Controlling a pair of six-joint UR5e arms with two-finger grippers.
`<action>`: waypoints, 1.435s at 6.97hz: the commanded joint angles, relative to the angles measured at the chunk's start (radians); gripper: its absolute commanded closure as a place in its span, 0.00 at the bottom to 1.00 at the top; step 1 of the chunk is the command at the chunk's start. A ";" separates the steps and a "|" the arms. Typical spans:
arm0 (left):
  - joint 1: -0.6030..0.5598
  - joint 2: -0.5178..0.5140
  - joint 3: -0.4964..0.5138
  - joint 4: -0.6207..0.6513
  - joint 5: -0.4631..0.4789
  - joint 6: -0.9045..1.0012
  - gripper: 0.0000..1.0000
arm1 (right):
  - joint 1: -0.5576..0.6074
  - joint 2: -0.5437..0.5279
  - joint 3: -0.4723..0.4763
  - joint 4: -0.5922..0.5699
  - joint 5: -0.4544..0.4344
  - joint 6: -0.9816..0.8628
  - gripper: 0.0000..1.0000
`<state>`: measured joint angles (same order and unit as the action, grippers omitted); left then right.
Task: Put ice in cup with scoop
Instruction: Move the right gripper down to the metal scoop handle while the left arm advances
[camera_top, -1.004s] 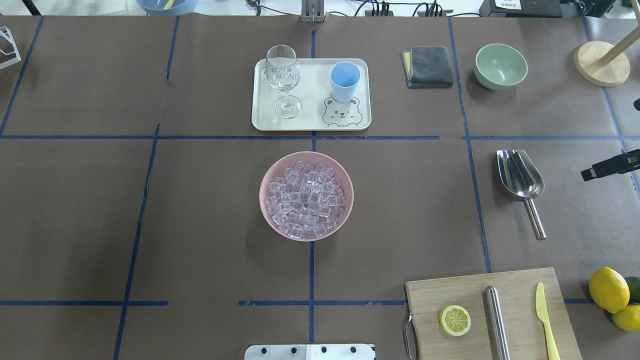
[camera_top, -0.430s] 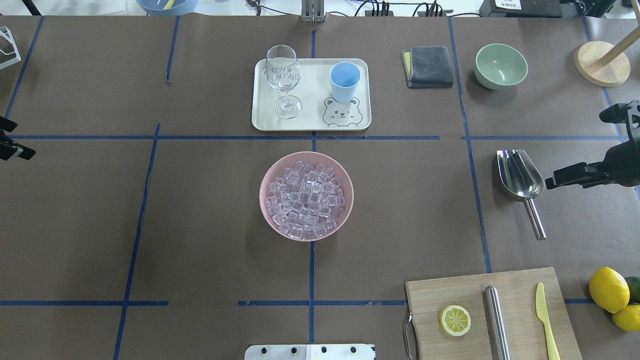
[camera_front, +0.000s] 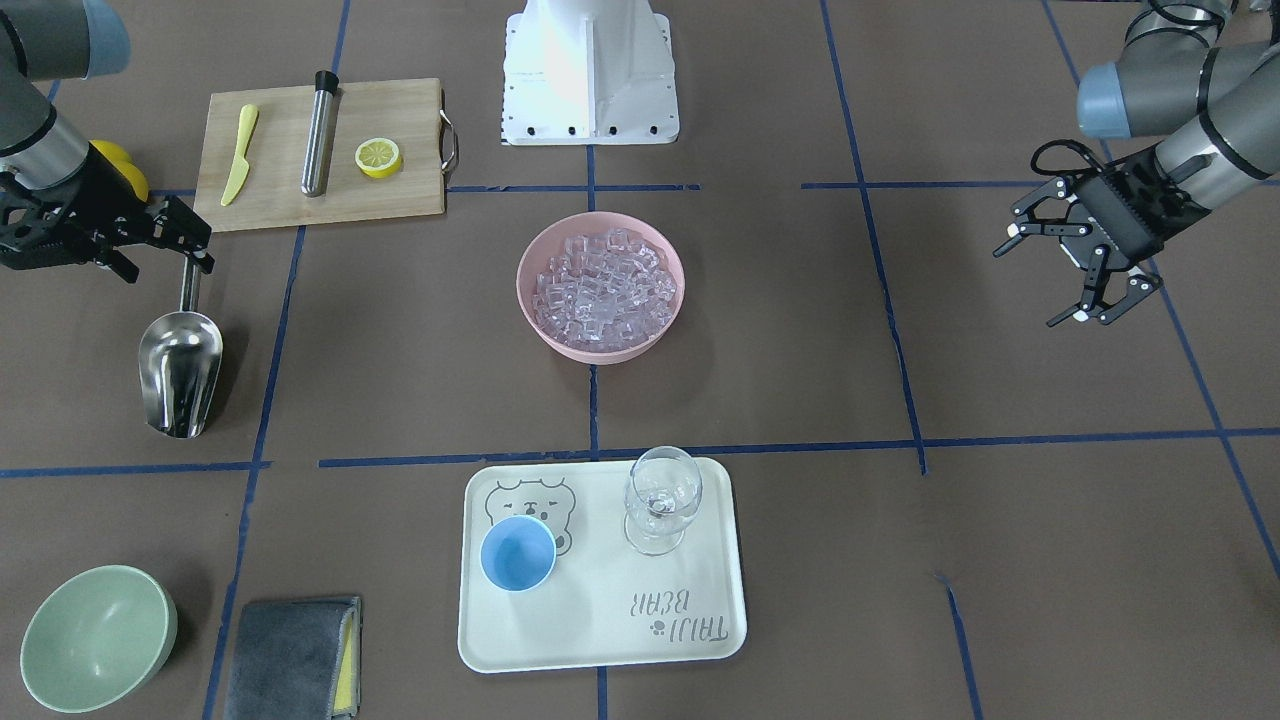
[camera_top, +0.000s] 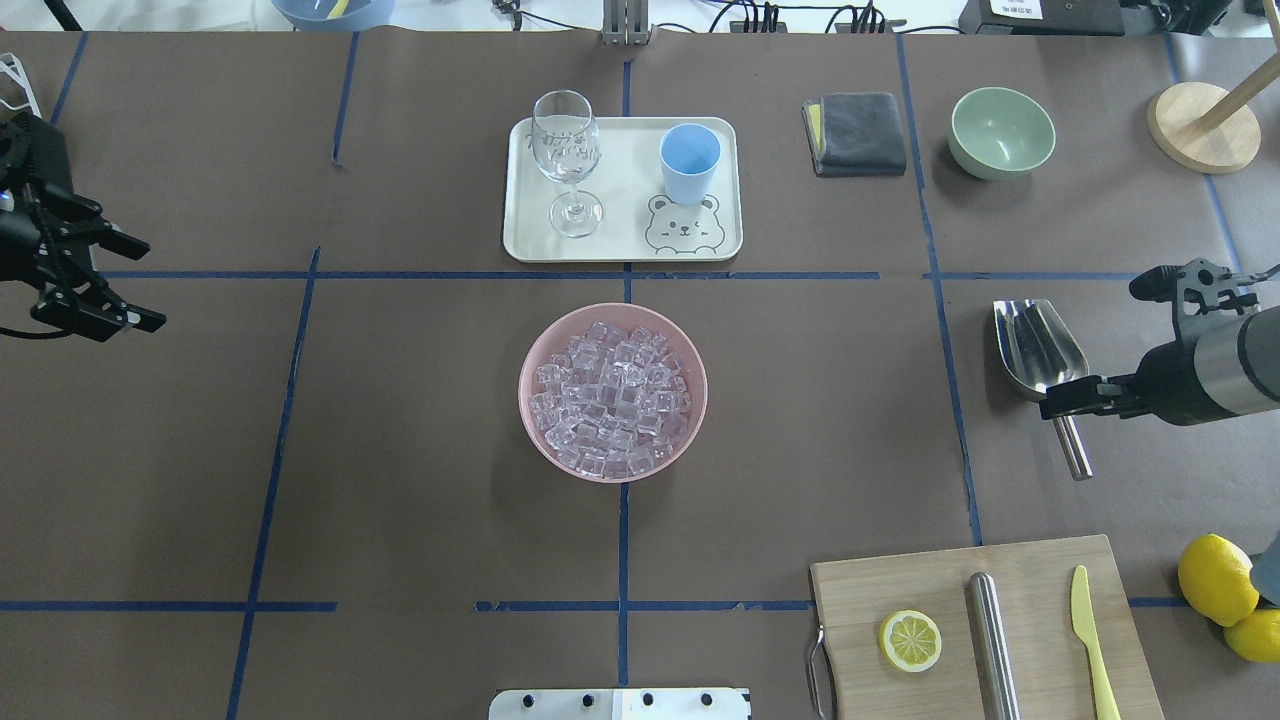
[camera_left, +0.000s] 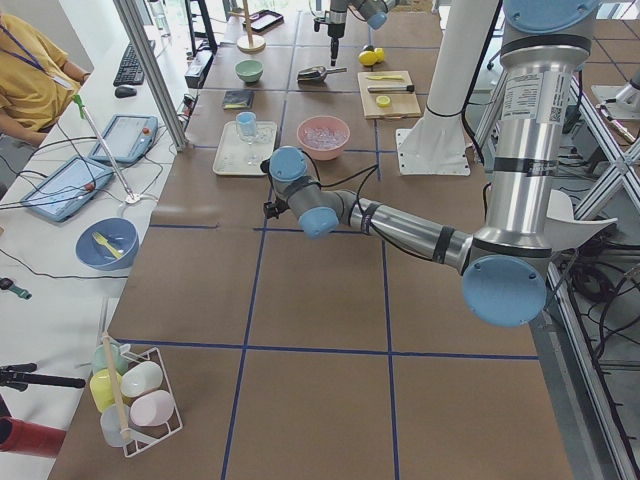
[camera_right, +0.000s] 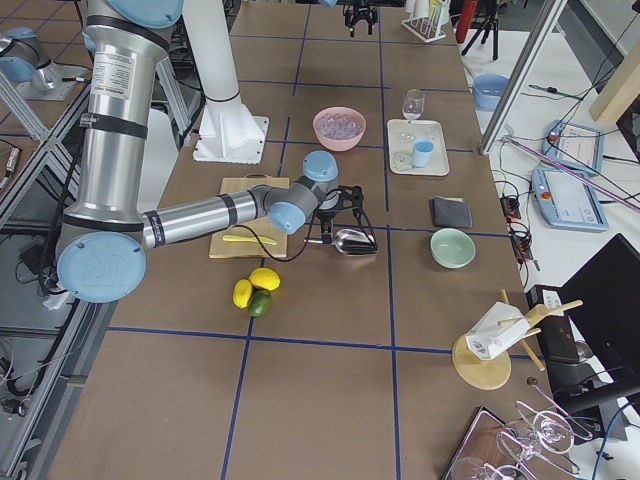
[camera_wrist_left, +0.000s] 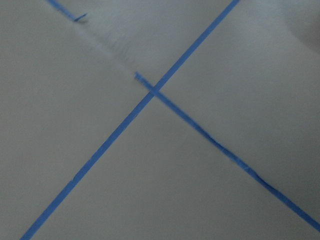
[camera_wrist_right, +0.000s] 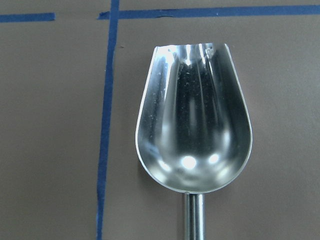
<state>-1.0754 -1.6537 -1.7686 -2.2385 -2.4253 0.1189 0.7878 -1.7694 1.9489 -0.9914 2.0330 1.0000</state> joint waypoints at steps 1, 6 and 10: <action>0.066 -0.052 -0.002 -0.016 0.095 -0.001 0.00 | -0.097 -0.041 0.021 0.000 -0.157 0.037 0.03; 0.094 -0.092 0.000 -0.016 0.118 -0.001 0.00 | -0.260 -0.061 0.007 0.011 -0.375 0.174 0.10; 0.094 -0.094 -0.005 -0.016 0.118 -0.001 0.00 | -0.260 -0.062 0.002 0.020 -0.375 0.172 0.91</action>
<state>-0.9818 -1.7466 -1.7709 -2.2549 -2.3071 0.1181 0.5272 -1.8278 1.9527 -0.9735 1.6579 1.1722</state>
